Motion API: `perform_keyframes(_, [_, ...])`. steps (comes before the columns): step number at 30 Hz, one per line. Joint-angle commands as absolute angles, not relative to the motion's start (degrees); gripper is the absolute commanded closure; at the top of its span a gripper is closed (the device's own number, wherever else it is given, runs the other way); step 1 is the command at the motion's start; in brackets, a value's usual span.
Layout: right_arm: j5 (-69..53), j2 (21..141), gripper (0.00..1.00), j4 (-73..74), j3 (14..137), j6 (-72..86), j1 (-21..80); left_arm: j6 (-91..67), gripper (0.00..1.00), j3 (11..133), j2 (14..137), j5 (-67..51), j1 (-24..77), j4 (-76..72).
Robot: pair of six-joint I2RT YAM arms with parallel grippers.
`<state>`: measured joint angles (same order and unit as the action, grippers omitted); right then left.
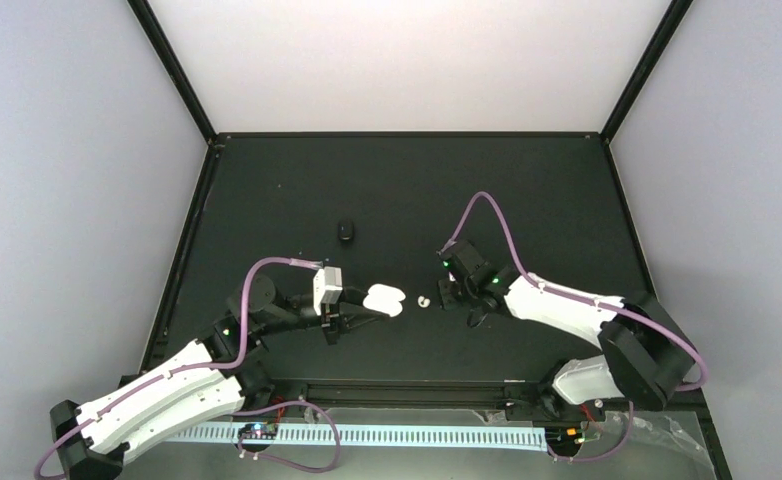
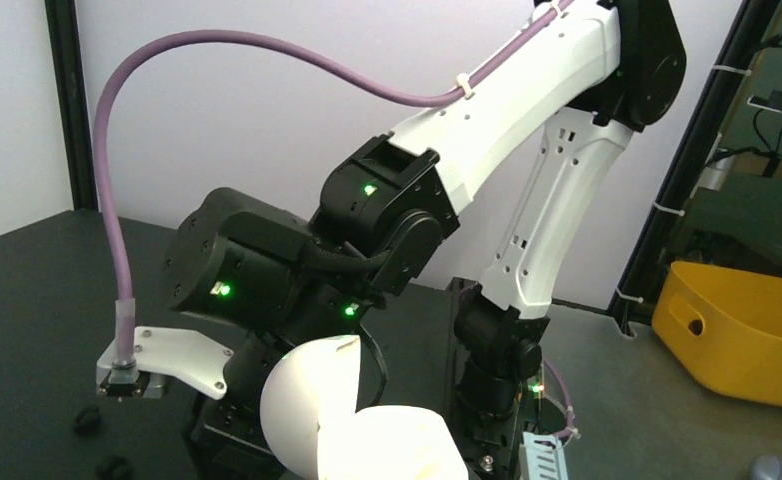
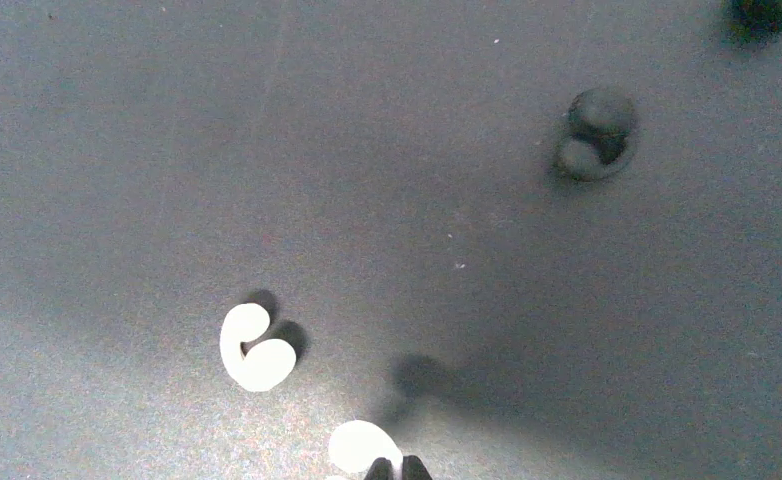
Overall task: Insert the wireless bluetooth earbuds into the charging case
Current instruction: Place the earbud at the center of the board, then pick up the earbud from the center of the board.
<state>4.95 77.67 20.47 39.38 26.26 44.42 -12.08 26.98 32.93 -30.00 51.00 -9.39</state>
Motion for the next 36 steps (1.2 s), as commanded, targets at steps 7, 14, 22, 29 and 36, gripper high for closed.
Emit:
perform_keyframes(7, [2.3, 82.2, 0.93, 15.7, 37.2, 29.5, 44.1, -11.6, 0.98, 26.9, 32.6, -30.9, 50.6, -9.6])
perform_keyframes(14, [1.3, 79.8, 0.77, 17.1, 37.2, 30.7, 44.1, -11.5, 0.98, 27.1, 33.3, -31.3, 50.6, -9.6])
perform_keyframes(22, [-12.0, 72.5, 0.73, 14.5, 33.3, 31.3, 36.1, -11.7, 0.98, 26.7, 33.4, -31.5, 50.6, -10.3])
perform_keyframes(29, [-16.8, 74.1, 0.73, 13.1, 32.8, 28.4, 33.7, -11.8, 0.98, 26.5, 33.5, -31.7, 50.6, -10.8])
perform_keyframes(36, [-13.0, 77.2, 0.76, 12.2, 32.5, 28.2, 32.1, -11.9, 0.99, 26.4, 33.1, -31.6, 50.6, -10.3])
